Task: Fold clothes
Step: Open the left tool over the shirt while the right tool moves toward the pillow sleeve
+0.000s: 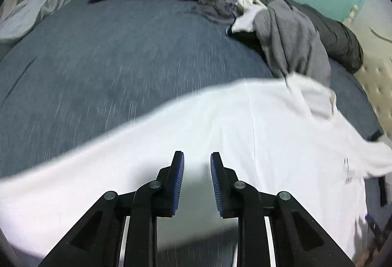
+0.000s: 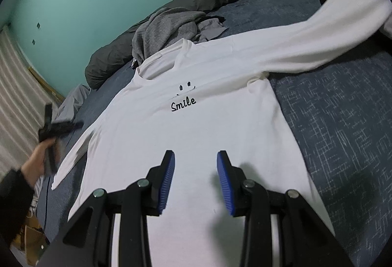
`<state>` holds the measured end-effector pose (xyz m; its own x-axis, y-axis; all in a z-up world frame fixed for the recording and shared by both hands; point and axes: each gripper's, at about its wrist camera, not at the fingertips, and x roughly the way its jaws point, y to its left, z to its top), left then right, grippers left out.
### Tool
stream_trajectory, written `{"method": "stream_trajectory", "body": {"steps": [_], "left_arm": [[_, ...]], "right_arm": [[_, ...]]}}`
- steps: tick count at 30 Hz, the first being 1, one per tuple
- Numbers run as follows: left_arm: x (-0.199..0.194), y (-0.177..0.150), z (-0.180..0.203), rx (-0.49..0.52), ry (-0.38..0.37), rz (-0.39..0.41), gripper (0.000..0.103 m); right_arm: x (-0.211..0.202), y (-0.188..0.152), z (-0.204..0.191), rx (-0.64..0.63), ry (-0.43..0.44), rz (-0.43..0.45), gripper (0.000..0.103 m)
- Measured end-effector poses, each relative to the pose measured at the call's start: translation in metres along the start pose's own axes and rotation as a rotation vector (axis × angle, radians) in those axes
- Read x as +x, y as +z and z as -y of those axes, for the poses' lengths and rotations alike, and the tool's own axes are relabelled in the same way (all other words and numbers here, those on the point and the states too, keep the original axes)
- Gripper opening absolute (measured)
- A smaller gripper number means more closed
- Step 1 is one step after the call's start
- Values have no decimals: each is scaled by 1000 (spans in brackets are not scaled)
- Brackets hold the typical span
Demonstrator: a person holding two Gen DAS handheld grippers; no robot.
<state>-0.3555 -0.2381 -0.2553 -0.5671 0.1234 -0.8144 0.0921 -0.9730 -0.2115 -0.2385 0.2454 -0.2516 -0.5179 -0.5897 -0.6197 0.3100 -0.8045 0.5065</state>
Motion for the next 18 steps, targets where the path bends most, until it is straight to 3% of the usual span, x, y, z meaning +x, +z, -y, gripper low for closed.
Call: {"method": "stream_trajectory", "body": {"steps": [9,18], "left_arm": [[-35,-93,13,-122,-25,17,31],[-42,-154,40,-108,-15,-8,31]], "right_arm": [[-14,-4,14,61,-51,37,36],[-36,-7,34,132,-99,69,36]]}}
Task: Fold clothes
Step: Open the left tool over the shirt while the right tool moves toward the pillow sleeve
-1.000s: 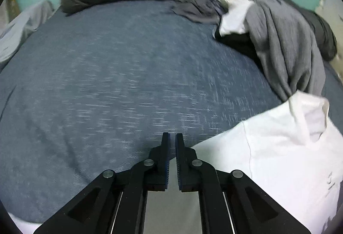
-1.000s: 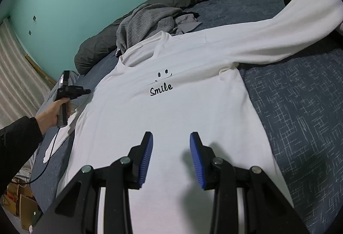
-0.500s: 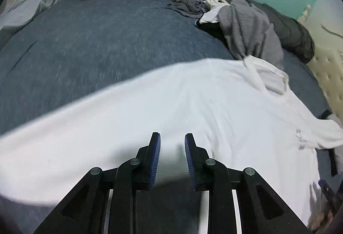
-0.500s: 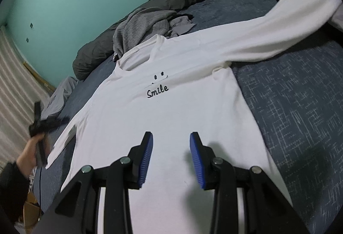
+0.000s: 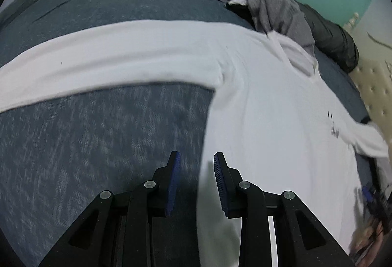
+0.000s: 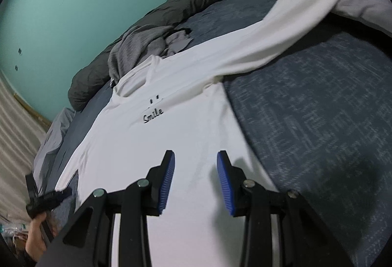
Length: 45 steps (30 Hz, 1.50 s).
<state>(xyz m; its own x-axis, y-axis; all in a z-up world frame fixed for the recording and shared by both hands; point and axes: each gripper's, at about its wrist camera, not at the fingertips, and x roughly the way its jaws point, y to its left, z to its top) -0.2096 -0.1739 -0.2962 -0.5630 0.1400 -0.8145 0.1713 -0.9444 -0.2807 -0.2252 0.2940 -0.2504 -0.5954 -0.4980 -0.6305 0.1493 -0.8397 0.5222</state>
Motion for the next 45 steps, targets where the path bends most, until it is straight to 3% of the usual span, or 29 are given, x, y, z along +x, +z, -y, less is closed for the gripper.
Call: {"method": "stream_trajectory", "body": {"steps": [7,10,11,12,19,26,35,45], "left_arm": [[5,-20,18,66,-15,-16,31],[6,-24,21,79,-24,-19,34],[7,-25,21,82,-26,-21,38],[7,-26,22,86,-29,-22,49],[6,-25,24,79,-26,-9,55],[7,-23,29,76,-21,16,57],[5,-22,35,77,-19,43,57],[9,-22,41,84,-23,36,57]], "right_arm": [[-28,30,25,60,-41,30,36],[-51,60,38,28,-102,65,37],[-58,70,43,19,-121,77,48],[-66,80,49,17,-133,91,57],[-116,166,99,19,-256,148,59],[-138,230,175,163,-399,152,62],[-142,262,238,375,-352,175,67],[-112,280,262,407,-406,130,68]]}}
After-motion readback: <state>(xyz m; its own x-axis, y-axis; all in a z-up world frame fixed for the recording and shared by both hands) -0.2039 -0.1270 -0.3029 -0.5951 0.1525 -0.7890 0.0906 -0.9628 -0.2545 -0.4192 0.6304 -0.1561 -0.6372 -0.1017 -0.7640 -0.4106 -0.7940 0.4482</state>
